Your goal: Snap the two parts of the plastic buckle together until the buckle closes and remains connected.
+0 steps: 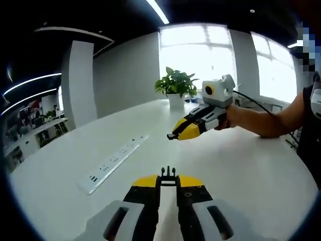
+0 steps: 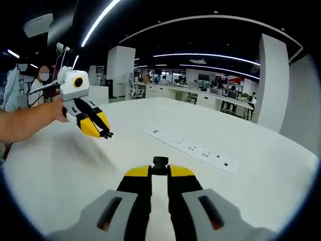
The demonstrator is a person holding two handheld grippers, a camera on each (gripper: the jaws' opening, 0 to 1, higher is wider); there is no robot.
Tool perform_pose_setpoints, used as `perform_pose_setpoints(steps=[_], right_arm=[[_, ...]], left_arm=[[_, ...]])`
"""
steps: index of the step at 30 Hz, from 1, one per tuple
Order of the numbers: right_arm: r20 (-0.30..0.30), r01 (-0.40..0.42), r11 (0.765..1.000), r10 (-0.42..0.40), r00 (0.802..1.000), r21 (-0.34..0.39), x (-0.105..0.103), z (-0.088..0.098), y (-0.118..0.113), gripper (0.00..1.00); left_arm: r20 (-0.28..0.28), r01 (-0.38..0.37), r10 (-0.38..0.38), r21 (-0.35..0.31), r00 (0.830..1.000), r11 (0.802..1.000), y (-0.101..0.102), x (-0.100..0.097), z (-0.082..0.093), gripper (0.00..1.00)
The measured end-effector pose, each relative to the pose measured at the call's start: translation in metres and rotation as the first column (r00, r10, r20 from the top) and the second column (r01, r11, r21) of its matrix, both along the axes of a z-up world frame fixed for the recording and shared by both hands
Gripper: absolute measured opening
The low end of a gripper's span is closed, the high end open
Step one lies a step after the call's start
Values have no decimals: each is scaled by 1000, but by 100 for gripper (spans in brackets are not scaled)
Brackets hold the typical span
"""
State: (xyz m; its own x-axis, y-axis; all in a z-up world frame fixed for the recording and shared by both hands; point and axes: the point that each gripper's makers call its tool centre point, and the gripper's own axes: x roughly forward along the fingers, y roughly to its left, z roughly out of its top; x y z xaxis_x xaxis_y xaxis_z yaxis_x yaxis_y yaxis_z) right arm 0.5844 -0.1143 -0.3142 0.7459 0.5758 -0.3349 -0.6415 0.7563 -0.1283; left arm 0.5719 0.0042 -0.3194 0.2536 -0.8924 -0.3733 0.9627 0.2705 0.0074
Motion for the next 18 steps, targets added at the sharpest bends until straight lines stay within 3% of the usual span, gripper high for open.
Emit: perform_pose_setpoints(steps=[10,12,18], right_arm=[[15,-12,1000,12,1000,-18,-5,6,5,10],[16,-15,1000,16,1000,-20,-5,5,5,10],[10,-15,1000,15,1000,-26,-6,3,5,10]], left_arm=[[-2,-16,16,-47,1000,999,12,-10,9,10],[-27,-9,7,-73,1000,997,12,-15,13,10],[4,-29,29,-84,1000,996,13,-21,13,9]])
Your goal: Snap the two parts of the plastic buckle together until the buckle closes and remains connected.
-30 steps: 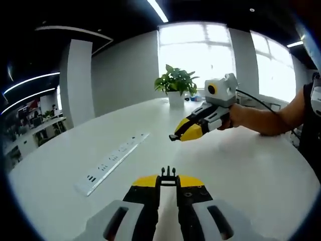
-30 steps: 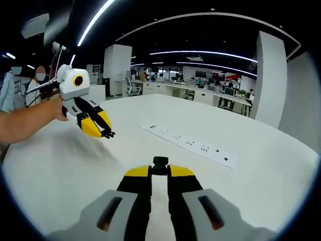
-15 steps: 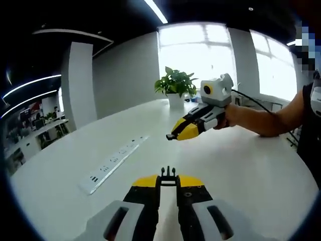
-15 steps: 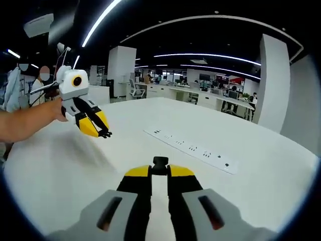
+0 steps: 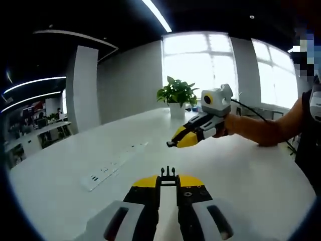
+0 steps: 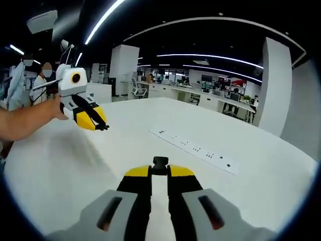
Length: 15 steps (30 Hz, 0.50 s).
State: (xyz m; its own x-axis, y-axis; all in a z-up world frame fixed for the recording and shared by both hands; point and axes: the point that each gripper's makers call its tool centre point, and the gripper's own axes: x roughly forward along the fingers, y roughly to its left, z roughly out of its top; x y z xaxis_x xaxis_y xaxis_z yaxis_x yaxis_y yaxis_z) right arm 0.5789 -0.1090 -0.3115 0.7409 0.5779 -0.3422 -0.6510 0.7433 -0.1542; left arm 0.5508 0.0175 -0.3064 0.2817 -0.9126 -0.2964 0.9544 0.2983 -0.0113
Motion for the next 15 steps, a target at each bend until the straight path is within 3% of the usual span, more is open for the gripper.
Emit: perform_pose_setpoints(steps=[15], right_arm=[[-4,-10,1000,9,1000,-10,-11,-3,6,10]], left_arm=[[14,-57,58,-29,998,998,0,-1,-5,9]])
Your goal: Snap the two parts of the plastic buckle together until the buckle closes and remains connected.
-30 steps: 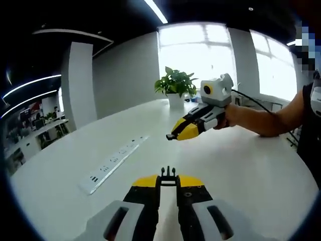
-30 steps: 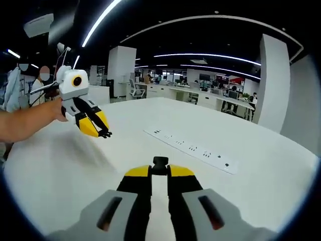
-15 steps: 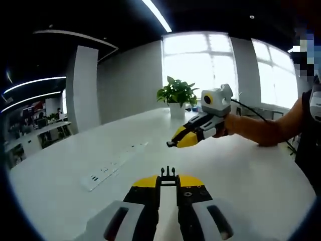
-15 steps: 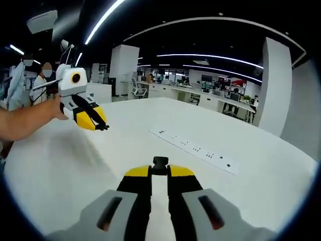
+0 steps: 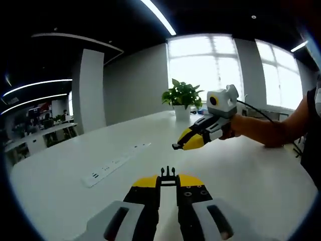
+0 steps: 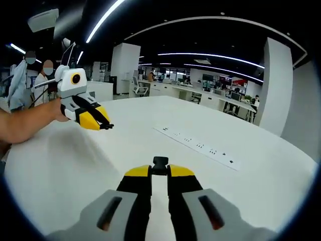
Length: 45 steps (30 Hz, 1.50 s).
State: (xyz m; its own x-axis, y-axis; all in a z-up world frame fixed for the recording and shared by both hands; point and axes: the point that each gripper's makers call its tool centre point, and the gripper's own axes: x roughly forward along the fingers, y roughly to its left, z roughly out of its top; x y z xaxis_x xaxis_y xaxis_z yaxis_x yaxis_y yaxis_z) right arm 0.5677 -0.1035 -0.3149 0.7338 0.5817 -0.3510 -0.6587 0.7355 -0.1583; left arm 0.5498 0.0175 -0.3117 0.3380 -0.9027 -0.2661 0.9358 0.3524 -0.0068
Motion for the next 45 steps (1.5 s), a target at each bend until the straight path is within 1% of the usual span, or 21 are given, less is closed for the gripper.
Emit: perform_pose_setpoints(steps=[6,12,14,16,19,21,25,33,39,45], right_arm=[[-2,-12,1000,12,1000,-4,-5,-1,4,10],[-14,-13,1000,13,1000,-13,-13,-5,5,10],[-16,-16,1000,16,1000,-14,-15,-6,6,10],[-16,-19,1000,18,1000,-17,-17,-6,7,10],[-18,-22,1000,22,1000,-15,-22,-6,7,10],[-32,-30,999,29,999,-26,-26,-10,7,10],[-38,-38,999,37,999,-24,-31,-10,7,10],[-56,-61,998,59,997,-32,-43,-11,11,11],[-52,-72,997,70,996,-33,-51,-10,14,11],[-61,-112,993,109,992,-46,-61,-14,19,11]], left_arm=[[-3,-11,11,8,1000,1000,2,-2,-4,9],[8,1,-1,33,1000,999,3,-13,-7,9],[7,4,-4,30,1000,1000,4,-15,-5,9],[1,12,-12,18,1000,1000,4,-20,-2,10],[-6,28,-28,23,1000,999,4,-29,-3,10],[-9,39,-38,19,999,999,4,-36,-2,10],[-14,49,-48,30,999,998,5,-45,-4,10],[-25,60,-59,40,998,997,7,-57,-6,10],[-25,70,-69,48,997,996,7,-66,-8,10],[-34,103,-102,60,994,993,4,-79,-9,10]])
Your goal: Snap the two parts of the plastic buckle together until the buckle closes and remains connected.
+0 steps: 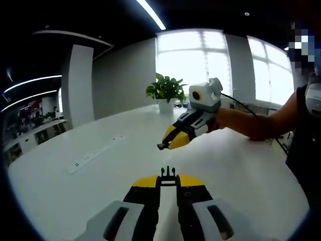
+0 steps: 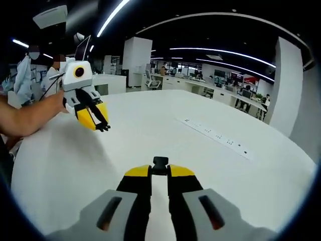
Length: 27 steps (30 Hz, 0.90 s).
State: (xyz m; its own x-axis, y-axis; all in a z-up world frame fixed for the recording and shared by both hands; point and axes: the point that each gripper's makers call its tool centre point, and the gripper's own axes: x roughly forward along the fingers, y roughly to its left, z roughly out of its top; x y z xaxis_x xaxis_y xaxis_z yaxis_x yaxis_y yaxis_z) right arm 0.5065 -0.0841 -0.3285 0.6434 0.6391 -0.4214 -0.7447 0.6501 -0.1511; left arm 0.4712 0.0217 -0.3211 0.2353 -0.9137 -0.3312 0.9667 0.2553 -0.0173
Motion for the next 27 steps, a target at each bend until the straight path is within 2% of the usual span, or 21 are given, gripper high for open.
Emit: perform_pose_setpoints(steps=[10,17,27], right_arm=[[-2,-55,998,55,998,-36,-18,-7,2,11],[-12,-82,996,82,997,-19,-29,-8,1,11],[0,-108,994,108,994,-26,-36,-4,5,11]], left_arm=[[-22,25,-24,40,999,999,2,-14,-10,10],[-1,3,-3,59,1000,998,5,-17,-10,10],[-6,32,-32,86,999,996,2,-26,-17,10]])
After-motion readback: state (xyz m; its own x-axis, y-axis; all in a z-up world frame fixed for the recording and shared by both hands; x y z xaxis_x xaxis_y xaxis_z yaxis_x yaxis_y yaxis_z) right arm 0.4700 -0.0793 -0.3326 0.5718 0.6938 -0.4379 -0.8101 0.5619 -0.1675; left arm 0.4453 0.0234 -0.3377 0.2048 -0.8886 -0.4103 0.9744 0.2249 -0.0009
